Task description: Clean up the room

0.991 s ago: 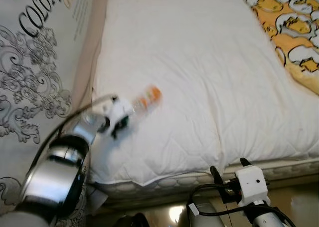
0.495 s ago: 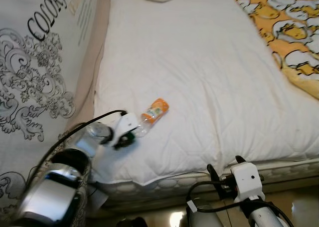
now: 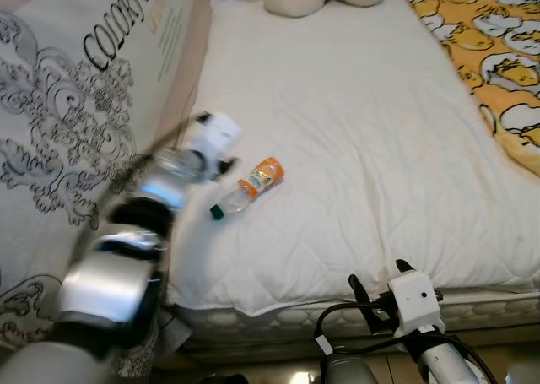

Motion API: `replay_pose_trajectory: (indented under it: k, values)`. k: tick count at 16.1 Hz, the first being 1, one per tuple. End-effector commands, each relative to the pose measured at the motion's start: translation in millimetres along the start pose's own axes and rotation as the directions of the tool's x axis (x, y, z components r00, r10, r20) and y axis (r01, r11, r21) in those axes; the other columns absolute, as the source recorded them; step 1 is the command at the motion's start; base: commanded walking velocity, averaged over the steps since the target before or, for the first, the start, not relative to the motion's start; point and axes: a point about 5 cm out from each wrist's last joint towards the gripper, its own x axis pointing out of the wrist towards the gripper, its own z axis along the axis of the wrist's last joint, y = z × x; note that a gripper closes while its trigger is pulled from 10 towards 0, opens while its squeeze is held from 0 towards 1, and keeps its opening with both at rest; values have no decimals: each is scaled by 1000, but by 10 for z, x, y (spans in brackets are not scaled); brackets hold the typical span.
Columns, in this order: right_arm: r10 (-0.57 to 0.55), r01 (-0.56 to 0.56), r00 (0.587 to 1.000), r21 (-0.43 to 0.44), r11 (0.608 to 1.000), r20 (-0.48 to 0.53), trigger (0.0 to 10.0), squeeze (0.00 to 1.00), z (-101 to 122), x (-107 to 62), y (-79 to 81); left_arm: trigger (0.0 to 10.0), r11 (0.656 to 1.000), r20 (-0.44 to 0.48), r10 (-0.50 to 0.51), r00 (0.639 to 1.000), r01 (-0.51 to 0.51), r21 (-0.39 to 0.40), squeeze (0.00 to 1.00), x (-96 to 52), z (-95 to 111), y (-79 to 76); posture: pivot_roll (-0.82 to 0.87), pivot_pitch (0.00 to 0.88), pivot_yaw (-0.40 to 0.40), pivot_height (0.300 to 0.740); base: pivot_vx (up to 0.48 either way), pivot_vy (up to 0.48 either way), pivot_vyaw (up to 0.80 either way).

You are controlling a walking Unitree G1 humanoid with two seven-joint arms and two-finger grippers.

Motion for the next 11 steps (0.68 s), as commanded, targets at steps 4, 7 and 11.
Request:
replay_pose_trajectory:
  k: [4,7,11]
  values:
    - [3,-3,1000,10,1000,5,10000,0,4,-90,52,10000,996,-79,-61,995,55,-74,0,106,-76,-332,-368,84,124,736,0,0,0]
    - [-5,5,1000,13,1000,-7,10000,0,0,-193,80,10000,998,-131,1,991,-9,-61,1000,115,-179,-349,-406,118,128,736,0,0,0]
    - [4,-6,999,62,998,37,10000,0,107,-302,89,10000,999,-142,22,990,-26,-23,1000,113,-160,-316,-428,149,133,736,0,0,0]
